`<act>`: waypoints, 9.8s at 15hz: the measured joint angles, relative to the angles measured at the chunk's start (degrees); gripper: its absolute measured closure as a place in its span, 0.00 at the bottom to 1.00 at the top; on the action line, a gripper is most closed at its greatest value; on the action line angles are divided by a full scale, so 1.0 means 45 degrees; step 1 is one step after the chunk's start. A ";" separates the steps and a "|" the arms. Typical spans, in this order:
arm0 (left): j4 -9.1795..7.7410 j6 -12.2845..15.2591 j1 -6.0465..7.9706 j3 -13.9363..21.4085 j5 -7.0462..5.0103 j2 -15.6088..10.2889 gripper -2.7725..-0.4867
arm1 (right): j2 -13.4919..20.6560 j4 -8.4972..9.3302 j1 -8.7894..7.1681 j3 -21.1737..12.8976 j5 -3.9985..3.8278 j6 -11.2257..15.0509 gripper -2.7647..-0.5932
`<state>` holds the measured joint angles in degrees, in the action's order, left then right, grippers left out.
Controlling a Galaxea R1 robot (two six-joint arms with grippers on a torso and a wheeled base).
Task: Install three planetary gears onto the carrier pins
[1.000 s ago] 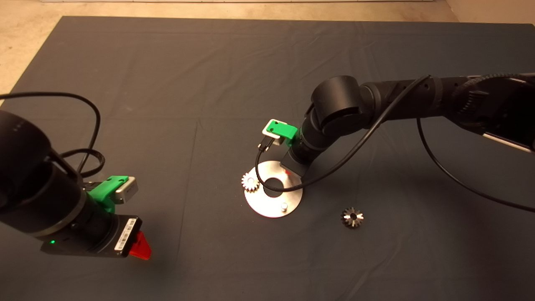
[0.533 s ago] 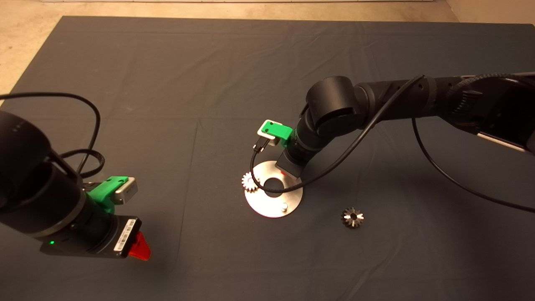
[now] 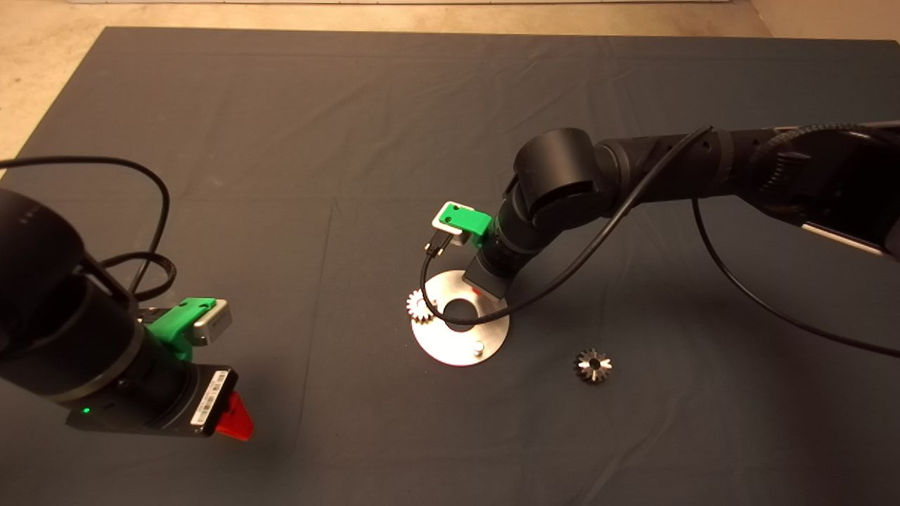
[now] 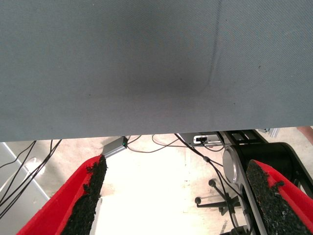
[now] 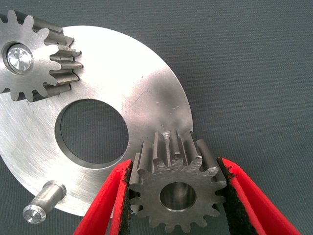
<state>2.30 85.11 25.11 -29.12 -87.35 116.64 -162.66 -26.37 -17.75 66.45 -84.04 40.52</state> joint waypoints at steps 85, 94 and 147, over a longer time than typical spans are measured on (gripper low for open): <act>-0.0089 0.0239 0.0005 0.0230 0.0000 -0.0069 0.32 | 0.0087 -0.0033 0.0033 -0.0019 -0.0041 0.0312 0.78; -0.0089 0.0239 0.0005 0.0230 0.0000 -0.0069 0.32 | -0.0083 -0.0028 0.0027 -0.0024 -0.0054 0.0447 0.78; -0.0089 0.0239 0.0000 0.0233 -0.0005 -0.0069 0.32 | -0.0084 -0.0020 0.0092 -0.0030 -0.0507 0.0439 0.78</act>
<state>1.90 86.19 25.11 -28.07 -87.37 116.32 -163.04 -26.45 -17.34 66.32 -86.32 42.50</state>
